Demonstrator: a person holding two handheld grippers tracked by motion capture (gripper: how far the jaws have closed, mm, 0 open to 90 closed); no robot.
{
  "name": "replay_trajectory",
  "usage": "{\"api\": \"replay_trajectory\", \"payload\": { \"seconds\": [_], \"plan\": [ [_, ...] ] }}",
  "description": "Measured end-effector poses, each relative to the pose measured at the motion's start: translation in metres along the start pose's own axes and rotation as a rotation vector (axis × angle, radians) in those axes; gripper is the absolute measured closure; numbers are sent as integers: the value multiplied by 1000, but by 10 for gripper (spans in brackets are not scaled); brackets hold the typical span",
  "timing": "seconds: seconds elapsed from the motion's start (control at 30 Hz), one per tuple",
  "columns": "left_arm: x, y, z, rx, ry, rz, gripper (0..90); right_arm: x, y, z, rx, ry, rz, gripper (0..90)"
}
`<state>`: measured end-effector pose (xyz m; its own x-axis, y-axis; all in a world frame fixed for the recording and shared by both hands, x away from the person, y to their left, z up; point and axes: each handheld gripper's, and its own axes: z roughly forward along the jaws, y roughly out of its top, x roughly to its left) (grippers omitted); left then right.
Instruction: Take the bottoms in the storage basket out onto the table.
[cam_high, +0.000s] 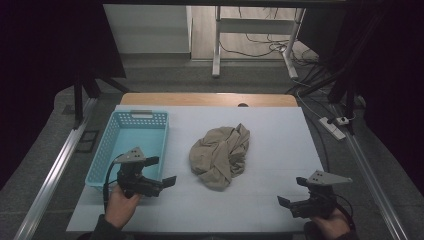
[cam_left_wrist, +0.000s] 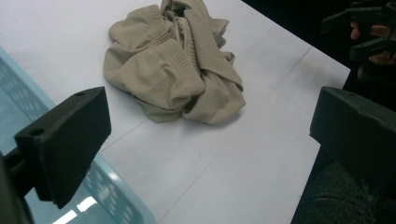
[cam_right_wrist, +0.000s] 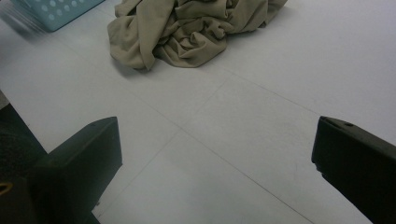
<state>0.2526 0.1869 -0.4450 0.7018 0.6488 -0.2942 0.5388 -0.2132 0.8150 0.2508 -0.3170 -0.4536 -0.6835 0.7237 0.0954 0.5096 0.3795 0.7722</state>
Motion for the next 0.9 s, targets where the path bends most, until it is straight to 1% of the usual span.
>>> {"api": "replay_trajectory", "payload": {
  "seconds": [0.37, 0.5, 0.7, 0.8, 0.9],
  "plan": [
    [1, -11, -12, -12, 5, -27, 0, 0, 0, 0, 4, -1, -1, 14],
    [1, -14, -15, -11, 6, -27, 0, 0, 0, 0, 3, -2, -1, 14],
    [0, -18, -20, -21, 19, -35, 0, 0, 0, 0, 5, -1, -1, 14],
    [0, -20, -22, -16, 33, -30, 0, 0, 0, 0, 5, -1, 0, 14],
    [0, -23, -24, -16, 35, -31, 0, 0, 0, 0, 6, -1, 0, 14]
  ]
}}
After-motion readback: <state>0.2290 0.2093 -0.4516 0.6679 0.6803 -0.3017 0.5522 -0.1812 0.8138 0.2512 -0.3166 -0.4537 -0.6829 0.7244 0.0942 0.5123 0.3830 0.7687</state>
